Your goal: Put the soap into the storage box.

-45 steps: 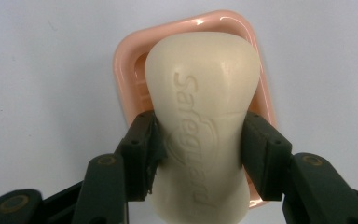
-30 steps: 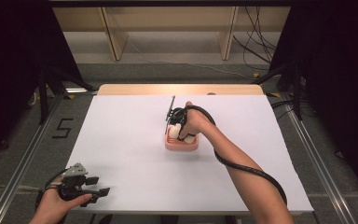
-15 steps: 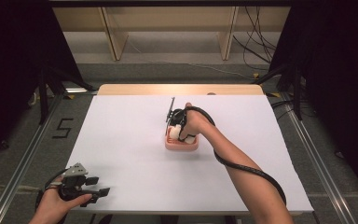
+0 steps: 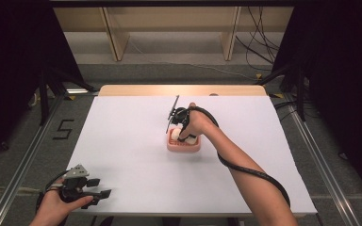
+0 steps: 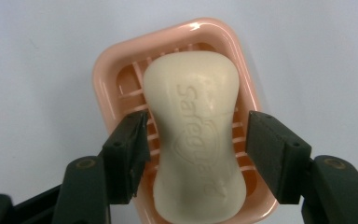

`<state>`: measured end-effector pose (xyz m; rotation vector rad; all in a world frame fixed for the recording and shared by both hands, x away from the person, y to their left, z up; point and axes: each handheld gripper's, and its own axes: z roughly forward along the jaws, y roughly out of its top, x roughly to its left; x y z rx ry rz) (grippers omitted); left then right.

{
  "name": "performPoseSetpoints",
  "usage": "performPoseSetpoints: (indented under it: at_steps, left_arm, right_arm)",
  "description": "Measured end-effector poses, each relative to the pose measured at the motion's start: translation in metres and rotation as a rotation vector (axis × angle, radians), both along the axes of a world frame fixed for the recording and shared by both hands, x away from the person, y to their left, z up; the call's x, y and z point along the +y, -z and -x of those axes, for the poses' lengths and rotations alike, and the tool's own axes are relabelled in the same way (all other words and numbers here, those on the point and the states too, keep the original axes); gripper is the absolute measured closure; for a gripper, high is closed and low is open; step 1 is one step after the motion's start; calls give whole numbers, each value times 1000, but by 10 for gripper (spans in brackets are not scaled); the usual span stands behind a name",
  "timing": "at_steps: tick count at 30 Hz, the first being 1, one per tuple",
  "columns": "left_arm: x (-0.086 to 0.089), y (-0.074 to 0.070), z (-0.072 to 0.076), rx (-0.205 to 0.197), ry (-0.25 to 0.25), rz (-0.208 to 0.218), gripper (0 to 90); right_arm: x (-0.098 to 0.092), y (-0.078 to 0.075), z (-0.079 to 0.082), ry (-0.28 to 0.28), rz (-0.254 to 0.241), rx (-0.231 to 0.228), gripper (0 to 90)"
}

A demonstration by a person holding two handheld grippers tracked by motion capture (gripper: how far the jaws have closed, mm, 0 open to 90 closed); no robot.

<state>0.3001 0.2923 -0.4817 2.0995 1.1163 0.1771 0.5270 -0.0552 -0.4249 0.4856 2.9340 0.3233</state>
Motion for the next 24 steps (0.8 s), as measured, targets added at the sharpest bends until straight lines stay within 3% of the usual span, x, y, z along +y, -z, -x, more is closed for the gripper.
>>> performPoseSetpoints:
  at_steps: [2,4,5,7,11,18,21,22,23,24]
  left_arm:
    - [-1,0,0,-1,-6,9,304]
    - [0,0,0,2,-3,1,304]
    - [0,0,0,2,-3,-1,304]
    - [0,0,0,-1,2,-2,305]
    - [0,1,0,5,-3,2,304]
    - [0,0,0,13,-1,-13,304]
    - [0,0,0,6,-3,-12,304]
    - [0,0,0,6,-3,-12,304]
    - [0,0,0,5,-4,-14,304]
    - [0,0,0,5,-4,-14,304]
  right_arm:
    - [1,-3,6,39,-4,15,389]
    - [-1,-5,5,14,-12,-10,373]
    - [-1,-5,10,60,-20,7,367]
    - [-2,-7,12,54,-35,-14,356]
    - [-5,-9,23,110,-81,4,335]
    - [-30,-5,65,204,-182,-42,352]
    - [-46,3,90,236,-227,-27,419]
    - [-46,3,90,236,-227,-27,419]
    - [-56,11,109,250,-249,-5,456]
    - [-61,18,118,246,-256,-5,472]
